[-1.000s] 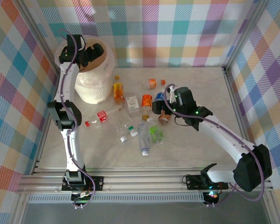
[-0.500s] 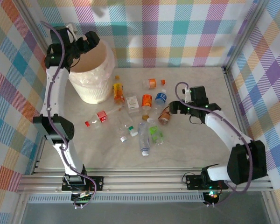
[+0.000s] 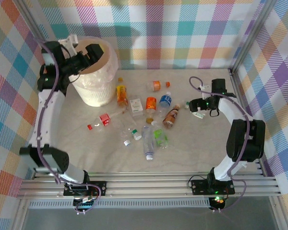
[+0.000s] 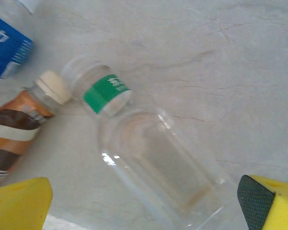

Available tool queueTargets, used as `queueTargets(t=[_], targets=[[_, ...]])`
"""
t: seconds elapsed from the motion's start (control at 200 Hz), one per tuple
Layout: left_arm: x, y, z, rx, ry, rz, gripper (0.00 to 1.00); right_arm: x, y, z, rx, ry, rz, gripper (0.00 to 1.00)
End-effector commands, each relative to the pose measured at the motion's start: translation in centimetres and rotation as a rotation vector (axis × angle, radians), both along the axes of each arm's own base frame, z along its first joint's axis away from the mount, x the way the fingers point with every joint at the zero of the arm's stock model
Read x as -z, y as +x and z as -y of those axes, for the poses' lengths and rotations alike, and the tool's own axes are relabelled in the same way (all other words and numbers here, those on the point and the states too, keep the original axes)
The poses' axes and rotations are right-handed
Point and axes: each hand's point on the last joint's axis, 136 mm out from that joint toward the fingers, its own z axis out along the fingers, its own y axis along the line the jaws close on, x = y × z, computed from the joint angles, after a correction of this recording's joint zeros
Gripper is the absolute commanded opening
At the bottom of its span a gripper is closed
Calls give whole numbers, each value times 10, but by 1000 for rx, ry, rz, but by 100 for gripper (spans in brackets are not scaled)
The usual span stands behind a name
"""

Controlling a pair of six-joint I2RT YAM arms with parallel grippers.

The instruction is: Put the plastic bottles in the bin

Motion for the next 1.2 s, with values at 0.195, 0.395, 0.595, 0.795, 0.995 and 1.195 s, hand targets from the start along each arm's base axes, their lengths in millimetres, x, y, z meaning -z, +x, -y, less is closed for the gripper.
queueTargets(t=[0.195,0.395,0.595,0.795,0.995,1.195], targets=[[22,-70,17,40,-81,-31,100,45,-18,0,-335,-123,-152,100],[26,-77,25,23,-131,21,100,60,-22,7,-357,-163,-204,100],[34,-70,38,46,-147,15,100,64,-17,3,-342,-154,-154,98],[41,-69,41,43,-111,-5,100,80,-23,6,-281,-206,-192,90],[51,-67,41,35,-95,-23,100,78,-23,-1,-237,-199,-168,75],[62,-69,50,72,-74,-56,100,64,-23,-7,-182,-164,-100,59]])
